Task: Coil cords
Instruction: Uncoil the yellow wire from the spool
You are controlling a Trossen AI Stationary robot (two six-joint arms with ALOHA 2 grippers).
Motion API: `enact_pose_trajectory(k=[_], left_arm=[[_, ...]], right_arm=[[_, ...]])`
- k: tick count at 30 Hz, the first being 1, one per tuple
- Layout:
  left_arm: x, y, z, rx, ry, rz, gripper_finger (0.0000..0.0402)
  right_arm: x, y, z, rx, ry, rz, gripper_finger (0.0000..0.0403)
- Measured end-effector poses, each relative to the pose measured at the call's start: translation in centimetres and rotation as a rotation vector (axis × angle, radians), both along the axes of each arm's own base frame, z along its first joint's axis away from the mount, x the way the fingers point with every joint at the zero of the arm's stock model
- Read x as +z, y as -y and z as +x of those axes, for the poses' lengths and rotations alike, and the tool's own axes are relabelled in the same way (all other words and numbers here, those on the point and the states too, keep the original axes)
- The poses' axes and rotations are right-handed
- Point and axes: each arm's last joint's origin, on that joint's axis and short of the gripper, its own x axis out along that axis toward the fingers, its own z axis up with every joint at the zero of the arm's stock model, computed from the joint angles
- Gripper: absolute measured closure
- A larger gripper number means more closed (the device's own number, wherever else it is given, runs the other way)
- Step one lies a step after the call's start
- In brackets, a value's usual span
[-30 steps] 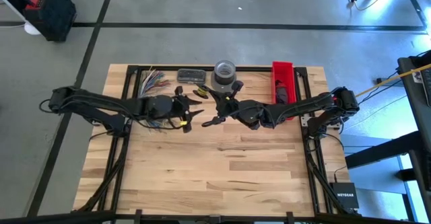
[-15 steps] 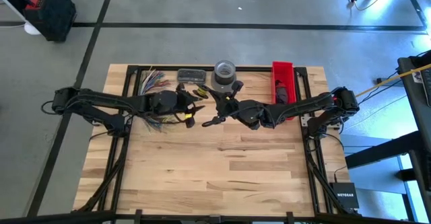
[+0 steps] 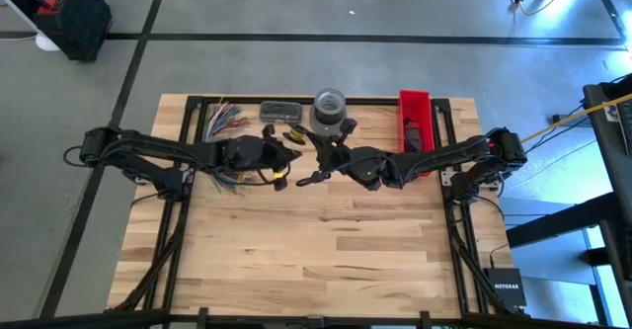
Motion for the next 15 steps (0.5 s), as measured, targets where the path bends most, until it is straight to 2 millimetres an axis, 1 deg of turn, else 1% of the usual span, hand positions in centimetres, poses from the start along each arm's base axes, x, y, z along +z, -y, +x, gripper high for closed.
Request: enact_pose_trajectory(k=[3, 6, 11, 15], left_arm=[[0.2, 0.4, 0.1, -0.016, 0.025, 0.006, 0.0392], [0.4, 1.0, 0.2, -0.047, 0.023, 0.015, 0.0398], [1.4, 2.8, 0.6, -0.236, 0.059, -0.025, 0.0399], [2.5, 4.8, 0.6, -0.348, 0.074, 0.027, 0.0397]], right_arm=[[0.0, 0.0, 0.0, 0.0, 0.0, 0.0, 0.0397], [0.0, 0.0, 0.0, 0.0, 0.0, 0.0, 0.0397], [0.0, 0.0, 0.0, 0.0, 0.0, 0.0, 0.0397], [0.0, 0.0, 0.0, 0.0, 0.0, 0.0, 0.0397]])
